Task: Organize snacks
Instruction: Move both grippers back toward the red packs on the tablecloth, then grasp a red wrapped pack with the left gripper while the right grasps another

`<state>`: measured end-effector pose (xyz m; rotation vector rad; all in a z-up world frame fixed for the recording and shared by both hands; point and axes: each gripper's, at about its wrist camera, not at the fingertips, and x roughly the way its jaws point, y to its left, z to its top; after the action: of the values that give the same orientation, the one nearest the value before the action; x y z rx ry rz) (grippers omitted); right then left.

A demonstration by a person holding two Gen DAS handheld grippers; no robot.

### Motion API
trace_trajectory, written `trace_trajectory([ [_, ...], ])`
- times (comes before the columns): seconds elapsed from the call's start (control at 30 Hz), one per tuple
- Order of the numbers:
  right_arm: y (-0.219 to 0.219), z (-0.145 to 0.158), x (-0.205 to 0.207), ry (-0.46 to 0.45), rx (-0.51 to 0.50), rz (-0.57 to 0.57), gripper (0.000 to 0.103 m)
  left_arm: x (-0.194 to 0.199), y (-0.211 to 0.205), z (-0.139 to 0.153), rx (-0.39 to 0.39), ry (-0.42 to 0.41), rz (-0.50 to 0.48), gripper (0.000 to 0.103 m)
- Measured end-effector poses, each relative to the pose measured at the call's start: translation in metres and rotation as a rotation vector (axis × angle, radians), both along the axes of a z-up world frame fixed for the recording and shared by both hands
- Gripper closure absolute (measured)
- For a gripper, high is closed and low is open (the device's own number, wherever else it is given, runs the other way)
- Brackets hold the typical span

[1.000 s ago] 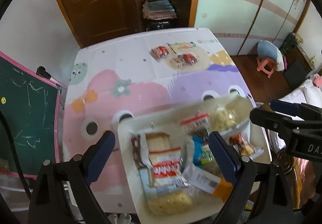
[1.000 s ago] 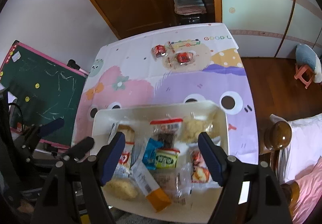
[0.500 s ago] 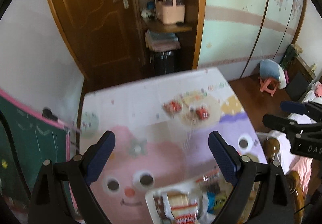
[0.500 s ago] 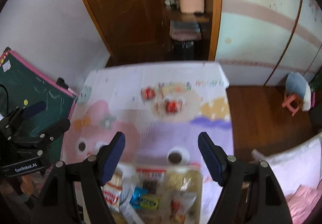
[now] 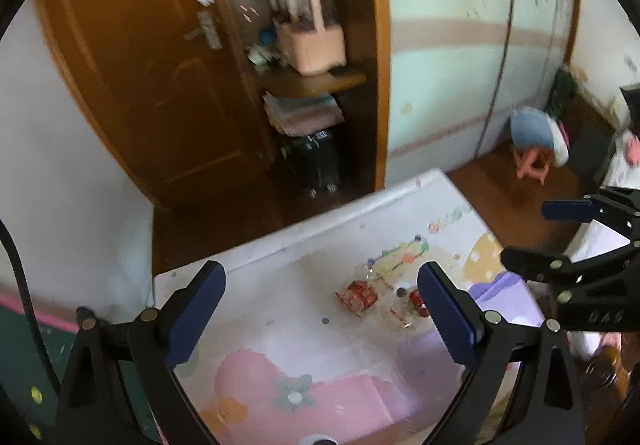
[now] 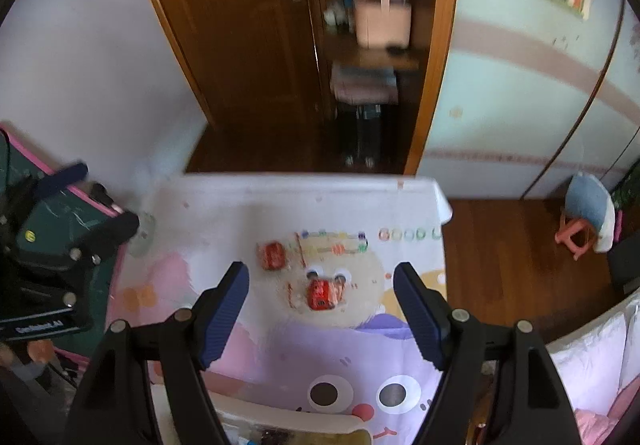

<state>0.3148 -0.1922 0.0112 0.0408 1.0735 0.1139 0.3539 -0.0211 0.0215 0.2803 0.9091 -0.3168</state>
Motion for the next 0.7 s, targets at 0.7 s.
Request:
trace_trajectory([
  [0.7, 0.019, -0.222, 0.068, 0.407, 0.016, -0.022, 0.035, 0.072, -0.036, -0.207, 0.186, 0.292, -0.245, 0.007],
])
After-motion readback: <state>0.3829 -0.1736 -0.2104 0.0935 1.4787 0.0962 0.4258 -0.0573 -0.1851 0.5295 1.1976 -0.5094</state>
